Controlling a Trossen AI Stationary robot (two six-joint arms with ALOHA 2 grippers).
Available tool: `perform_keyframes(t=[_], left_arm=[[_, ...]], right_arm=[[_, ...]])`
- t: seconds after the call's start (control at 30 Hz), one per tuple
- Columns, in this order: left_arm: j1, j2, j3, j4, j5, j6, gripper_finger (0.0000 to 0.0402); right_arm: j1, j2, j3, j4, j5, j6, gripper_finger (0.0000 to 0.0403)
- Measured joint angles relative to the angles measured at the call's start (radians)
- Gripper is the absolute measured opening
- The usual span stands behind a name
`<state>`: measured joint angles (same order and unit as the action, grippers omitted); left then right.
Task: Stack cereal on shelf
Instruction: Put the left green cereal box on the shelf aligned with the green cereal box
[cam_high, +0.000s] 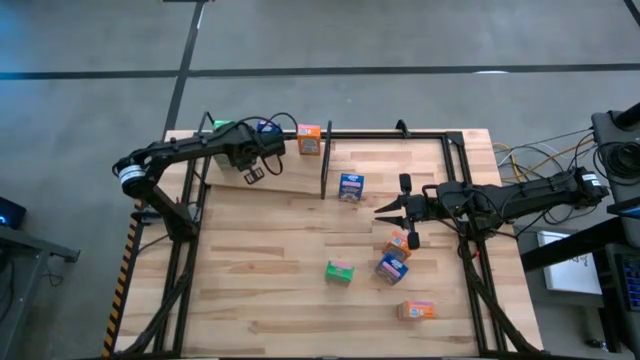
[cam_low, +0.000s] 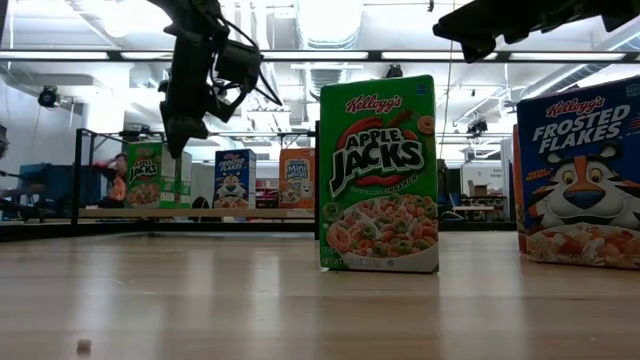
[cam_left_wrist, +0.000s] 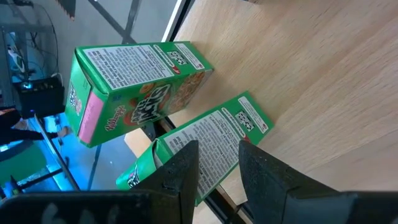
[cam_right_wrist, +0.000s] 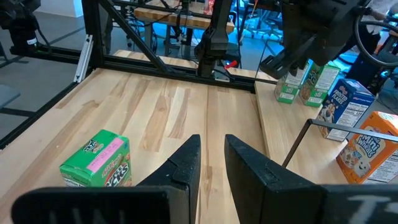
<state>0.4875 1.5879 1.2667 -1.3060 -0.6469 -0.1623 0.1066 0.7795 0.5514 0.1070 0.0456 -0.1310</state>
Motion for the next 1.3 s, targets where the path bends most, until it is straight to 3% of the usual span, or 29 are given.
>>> perform_keyframes(t=[0.47, 1.3], left_arm=[[0.001, 0.0, 0.0, -0.004, -0.047, -0.005, 0.0097], [0.0, 0.0, 0.0, -0.023, -0.045, -0.039, 0.0097]], right_arm=[[0.0, 0.0, 0.0, 0.0, 0.0, 0.0, 0.0063], [0.0, 0.0, 0.0, 0.0, 0.0, 0.0, 0.0063]])
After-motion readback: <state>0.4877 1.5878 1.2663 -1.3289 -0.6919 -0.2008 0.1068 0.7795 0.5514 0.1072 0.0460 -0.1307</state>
